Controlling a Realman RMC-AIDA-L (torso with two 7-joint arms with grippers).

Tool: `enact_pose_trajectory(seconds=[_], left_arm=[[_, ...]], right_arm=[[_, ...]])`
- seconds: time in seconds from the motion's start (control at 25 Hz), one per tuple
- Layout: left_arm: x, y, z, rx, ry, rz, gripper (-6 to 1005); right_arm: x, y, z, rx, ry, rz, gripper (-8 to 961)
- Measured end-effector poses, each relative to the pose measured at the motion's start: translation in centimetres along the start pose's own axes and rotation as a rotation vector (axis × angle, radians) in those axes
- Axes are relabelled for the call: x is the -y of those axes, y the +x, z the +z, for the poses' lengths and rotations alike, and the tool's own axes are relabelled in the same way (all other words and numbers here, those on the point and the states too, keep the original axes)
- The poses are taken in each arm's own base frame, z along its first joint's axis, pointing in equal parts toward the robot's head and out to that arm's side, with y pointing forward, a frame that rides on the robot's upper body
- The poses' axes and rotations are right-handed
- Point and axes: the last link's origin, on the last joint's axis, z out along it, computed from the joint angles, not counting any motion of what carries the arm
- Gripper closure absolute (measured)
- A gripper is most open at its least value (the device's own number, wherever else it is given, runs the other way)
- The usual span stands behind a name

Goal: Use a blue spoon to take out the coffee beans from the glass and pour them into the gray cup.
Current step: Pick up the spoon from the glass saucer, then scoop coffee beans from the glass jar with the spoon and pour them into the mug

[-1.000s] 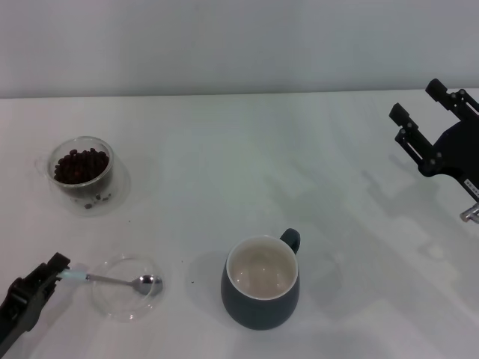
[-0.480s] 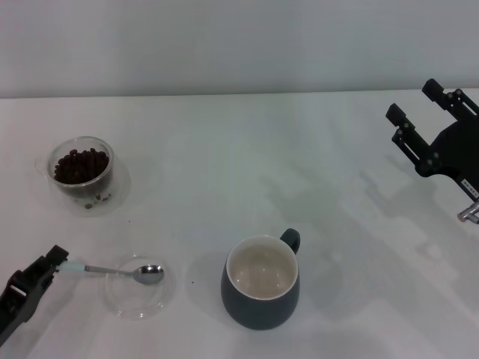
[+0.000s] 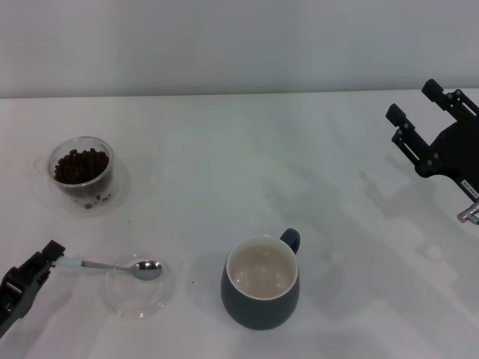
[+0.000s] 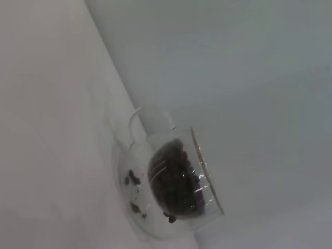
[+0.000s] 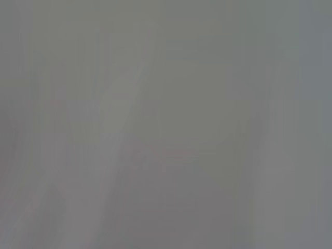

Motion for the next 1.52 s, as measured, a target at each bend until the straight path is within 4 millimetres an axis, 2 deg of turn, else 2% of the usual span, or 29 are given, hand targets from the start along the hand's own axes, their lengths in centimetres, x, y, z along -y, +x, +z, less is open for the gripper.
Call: enact_pose_trajectory(seconds=[0.28, 0.48, 1.0, 1.52], left_arm=[[-0.3, 0.7, -0.3, -0.018, -0.022, 0.024, 868], [-0.8, 1.9, -0.5, -0.041, -0.052, 0.073, 868], [-2.1, 8.1, -1.9, -0.139, -0.103, 0.231, 867], [-4.7, 12.8, -1.1, -0.095, -0.179, 0.324, 867]], right_arm=[[-0.1, -0.1, 0.1, 0.005, -0.003, 0.001, 328], [-0.1, -0.1, 0.1, 0.007, -0.007, 0.001, 328], [-0.8, 0.0, -0.1, 0.003, -0.029, 0.007, 328], [-1.5, -0.1, 0.3, 0.014, -0.059, 0.015, 328]])
